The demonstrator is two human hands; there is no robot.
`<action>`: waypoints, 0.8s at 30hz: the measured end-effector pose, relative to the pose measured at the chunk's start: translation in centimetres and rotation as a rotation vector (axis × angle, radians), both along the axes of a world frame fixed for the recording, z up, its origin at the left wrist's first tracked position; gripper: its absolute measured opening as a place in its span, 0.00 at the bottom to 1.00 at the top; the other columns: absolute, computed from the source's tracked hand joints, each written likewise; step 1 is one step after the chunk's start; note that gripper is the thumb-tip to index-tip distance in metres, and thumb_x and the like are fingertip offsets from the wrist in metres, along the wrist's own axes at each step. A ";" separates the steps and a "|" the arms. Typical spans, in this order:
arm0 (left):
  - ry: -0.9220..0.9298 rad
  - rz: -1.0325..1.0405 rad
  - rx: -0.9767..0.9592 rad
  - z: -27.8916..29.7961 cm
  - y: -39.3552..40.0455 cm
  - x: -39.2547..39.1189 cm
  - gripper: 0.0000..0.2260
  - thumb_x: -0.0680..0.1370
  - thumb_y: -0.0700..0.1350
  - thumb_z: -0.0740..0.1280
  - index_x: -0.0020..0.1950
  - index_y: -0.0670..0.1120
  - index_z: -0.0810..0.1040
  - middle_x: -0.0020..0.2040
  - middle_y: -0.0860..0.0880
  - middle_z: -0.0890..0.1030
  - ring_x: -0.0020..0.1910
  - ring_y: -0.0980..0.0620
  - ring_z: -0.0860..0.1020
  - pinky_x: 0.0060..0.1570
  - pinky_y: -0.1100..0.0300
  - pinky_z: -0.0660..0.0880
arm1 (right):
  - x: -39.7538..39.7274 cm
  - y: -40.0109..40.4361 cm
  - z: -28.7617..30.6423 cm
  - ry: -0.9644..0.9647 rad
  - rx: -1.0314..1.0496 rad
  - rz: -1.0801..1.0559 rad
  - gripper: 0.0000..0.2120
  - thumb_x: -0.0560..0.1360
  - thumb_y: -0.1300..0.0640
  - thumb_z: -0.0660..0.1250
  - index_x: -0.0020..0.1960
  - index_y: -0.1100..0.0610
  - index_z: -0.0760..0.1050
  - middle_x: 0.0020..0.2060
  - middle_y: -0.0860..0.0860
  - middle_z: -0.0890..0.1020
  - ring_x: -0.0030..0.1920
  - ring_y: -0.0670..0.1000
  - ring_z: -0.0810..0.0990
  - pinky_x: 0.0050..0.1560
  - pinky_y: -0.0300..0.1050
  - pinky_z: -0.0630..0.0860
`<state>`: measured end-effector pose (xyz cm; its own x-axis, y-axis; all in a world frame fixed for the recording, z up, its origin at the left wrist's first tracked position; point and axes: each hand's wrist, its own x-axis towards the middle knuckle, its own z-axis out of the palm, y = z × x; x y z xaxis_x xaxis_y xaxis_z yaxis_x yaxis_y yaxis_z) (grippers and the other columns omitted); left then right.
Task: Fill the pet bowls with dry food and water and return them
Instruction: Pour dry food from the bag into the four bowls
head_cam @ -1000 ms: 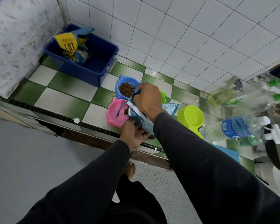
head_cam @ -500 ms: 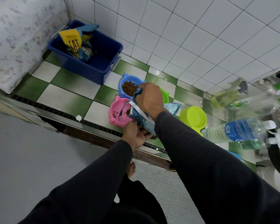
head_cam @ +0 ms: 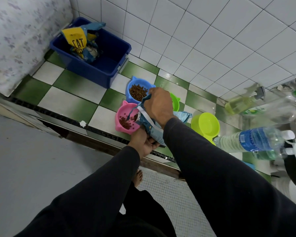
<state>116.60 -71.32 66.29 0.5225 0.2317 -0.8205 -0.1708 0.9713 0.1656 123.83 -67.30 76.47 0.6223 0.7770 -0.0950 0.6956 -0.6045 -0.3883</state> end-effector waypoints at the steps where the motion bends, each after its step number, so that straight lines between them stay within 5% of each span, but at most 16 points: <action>1: 0.002 0.000 -0.001 0.0 0.1 0.0 0.13 0.86 0.51 0.60 0.55 0.45 0.80 0.40 0.44 0.88 0.50 0.43 0.83 0.43 0.45 0.78 | 0.0 0.0 0.0 0.003 -0.001 -0.002 0.08 0.70 0.62 0.69 0.48 0.61 0.82 0.44 0.60 0.85 0.45 0.63 0.83 0.46 0.53 0.83; 15: -0.031 0.000 -0.033 0.2 0.5 0.3 0.12 0.85 0.50 0.62 0.55 0.44 0.81 0.48 0.41 0.86 0.52 0.41 0.82 0.53 0.42 0.77 | 0.9 0.3 -1.0 0.003 -0.008 -0.044 0.05 0.71 0.60 0.70 0.47 0.58 0.81 0.42 0.57 0.84 0.43 0.60 0.82 0.42 0.45 0.76; 24: -0.021 -0.018 -0.058 -0.3 0.5 1.0 0.12 0.85 0.51 0.62 0.54 0.44 0.80 0.41 0.42 0.87 0.50 0.42 0.82 0.42 0.44 0.77 | 1.5 0.4 -1.3 -0.009 0.011 -0.055 0.06 0.71 0.59 0.72 0.47 0.58 0.82 0.43 0.57 0.85 0.43 0.58 0.83 0.43 0.47 0.80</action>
